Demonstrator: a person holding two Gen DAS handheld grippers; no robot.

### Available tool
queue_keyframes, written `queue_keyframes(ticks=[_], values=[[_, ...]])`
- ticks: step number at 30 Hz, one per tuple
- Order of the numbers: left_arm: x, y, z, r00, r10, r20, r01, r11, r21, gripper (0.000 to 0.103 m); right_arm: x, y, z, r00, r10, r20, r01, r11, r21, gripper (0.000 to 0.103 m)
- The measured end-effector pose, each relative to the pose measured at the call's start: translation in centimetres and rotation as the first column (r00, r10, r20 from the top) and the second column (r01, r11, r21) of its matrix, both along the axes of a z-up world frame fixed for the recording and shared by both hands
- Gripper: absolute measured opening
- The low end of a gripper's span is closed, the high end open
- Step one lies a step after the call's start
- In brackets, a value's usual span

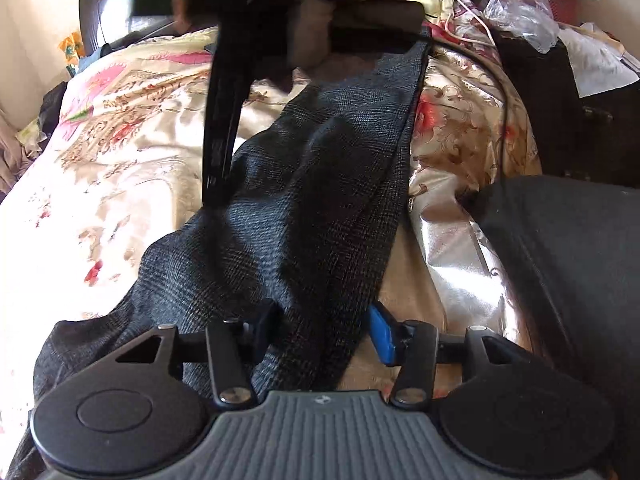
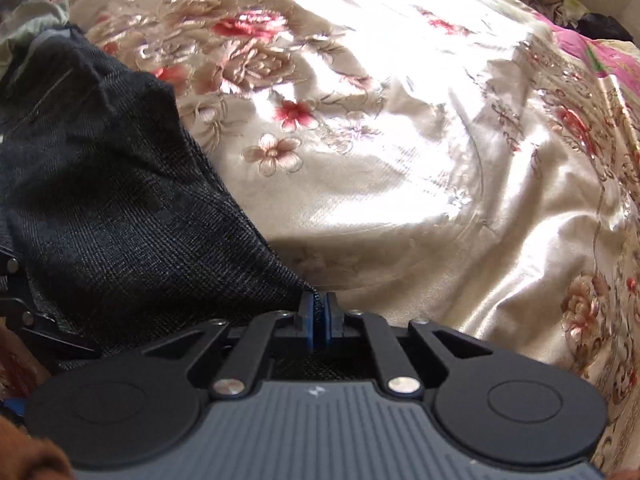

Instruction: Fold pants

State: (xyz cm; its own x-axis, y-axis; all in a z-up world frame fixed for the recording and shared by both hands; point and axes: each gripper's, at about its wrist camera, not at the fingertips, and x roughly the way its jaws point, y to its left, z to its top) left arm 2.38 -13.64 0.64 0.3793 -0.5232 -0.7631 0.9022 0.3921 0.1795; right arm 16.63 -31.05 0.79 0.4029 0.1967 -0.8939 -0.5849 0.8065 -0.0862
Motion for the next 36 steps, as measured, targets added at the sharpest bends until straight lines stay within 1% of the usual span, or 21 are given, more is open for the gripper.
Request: queue_keyframes(ticks=[1, 2, 3, 4, 5, 7, 10, 12, 14, 15, 17, 19, 21, 23, 24, 27, 28, 30, 32, 34, 36], values=[[0.1, 0.6, 0.2, 1.0, 0.011, -0.009, -0.011, 1.0, 0.005, 0.063, -0.9, -0.5, 0.9, 0.998, -0.042, 0.038, 0.041, 0.999, 0.03, 0.006], [0.3, 1.0, 0.3, 1.0, 0.02, -0.014, -0.02, 1.0, 0.006, 0.063, -2.1, -1.1, 1.9, 0.993, -0.071, 0.092, 0.068, 0.997, 0.037, 0.006], [0.4, 1.3, 0.5, 0.999, 0.031, -0.017, -0.031, 1.0, 0.004, 0.063, -3.7, -1.6, 2.8, 0.985, -0.084, 0.151, 0.08, 0.996, 0.031, 0.01], [0.5, 1.6, 0.4, 0.999, 0.042, -0.016, -0.042, 0.999, 0.006, 0.063, -5.4, -2.2, 3.6, 0.978, -0.087, 0.19, 0.082, 0.996, 0.033, 0.011], [0.5, 1.7, 0.3, 0.999, 0.053, -0.007, -0.053, 0.998, 0.016, 0.063, -6.9, -2.7, 4.1, 0.976, -0.086, 0.201, 0.078, 0.996, 0.045, 0.011], [0.5, 1.6, 0.1, 0.998, 0.061, 0.006, -0.061, 0.998, 0.027, 0.063, -10.1, -3.3, 4.2, 0.985, -0.064, 0.161, 0.051, 0.995, 0.086, 0.01], [0.8, 1.5, 0.2, 0.997, 0.073, 0.003, -0.074, 0.997, 0.04, 0.063, -13.9, -3.0, 3.1, 0.989, 0.021, 0.143, -0.032, 0.997, 0.072, 0.01], [0.8, 1.3, 0.3, 0.996, 0.084, 0.019, -0.085, 0.995, 0.052, 0.063, -15.0, -2.3, 1.9, 0.99, 0.051, 0.131, -0.059, 0.997, 0.058, 0.01], [0.9, 1.1, 0.7, 0.994, 0.109, 0.027, -0.11, 0.993, 0.048, 0.063, -15.5, -1.4, 0.7, 0.989, 0.071, 0.134, -0.079, 0.995, 0.054, 0.011], [1.0, 1.0, 1.1, 0.992, 0.124, 0.026, -0.125, 0.991, 0.042, 0.063, -15.7, -0.8, 0.3, 0.985, 0.091, 0.147, -0.099, 0.994, 0.051, 0.012], [1.2, 1.0, 1.6, 0.987, 0.158, 0.033, -0.159, 0.987, 0.031, 0.063, -16.2, 0.3, -0.1, 0.976, 0.118, 0.183, -0.129, 0.991, 0.047, 0.02], [1.4, 1.0, 1.9, 0.982, 0.185, 0.045, -0.186, 0.982, 0.024, 0.063, -16.8, 1.4, -0.7, 0.964, 0.147, 0.222, -0.16, 0.986, 0.04, 0.037], [1.5, 1.1, 2.3, 0.979, 0.199, 0.036, -0.199, 0.98, 0.008, 0.062, -17.7, 2.8, -1.5, 0.941, 0.202, 0.272, -0.2, 0.979, -0.033, 0.037], [1.6, 1.2, 2.7, 0.979, 0.205, 0.005, -0.205, 0.979, -0.02, 0.062, -18.5, 3.9, -2.4, 0.91, 0.24, 0.337, -0.216, 0.97, -0.109, 0.037], [1.6, 1.3, 2.9, 0.978, 0.206, -0.005, -0.206, 0.978, -0.029, 0.062, -18.6, 4.2, -2.6, 0.903, 0.232, 0.361, -0.203, 0.972, -0.119, 0.035], [1.5, 1.2, 2.9, 0.98, 0.2, 0.001, -0.2, 0.979, -0.036, 0.062, -18.2, 4.3, -2.8, 0.904, 0.137, 0.404, -0.102, 0.989, -0.108, 0.034], [1.5, 1.1, 2.8, 0.98, 0.197, -0.006, -0.197, 0.98, -0.034, 0.062, -17.9, 4.2, -2.8, 0.902, 0.095, 0.422, -0.057, 0.993, -0.101, 0.023], [1.4, 1.1, 2.7, 0.982, 0.19, -0.01, -0.19, 0.981, -0.03, 0.062, -17.5, 3.7, -2.2, 0.908, 0.058, 0.415, -0.028, 0.997, -0.077, 0.001], [1.3, 1.1, 2.6, 0.983, 0.181, -0.019, -0.182, 0.983, -0.03, 0.062, -17.4, 3.0, -1.3, 0.919, 0.031, 0.394, -0.017, 0.999, -0.041, 0.0], [1.3, 1.1, 2.5, 0.984, 0.177, -0.016, -0.177, 0.984, -0.023, 0.062, -17.9, 2.6, -0.9, 0.915, 0.047, 0.402, -0.024, 0.998, -0.062, 0.0], [1.0, 1.0, 2.2, 0.985, 0.169, 0.021, -0.169, 0.986, -0.003, 0.062, -18.5, 2.4, -0.9, 0.916, 0.075, 0.395, -0.054, 0.996, -0.065, 0.002]])
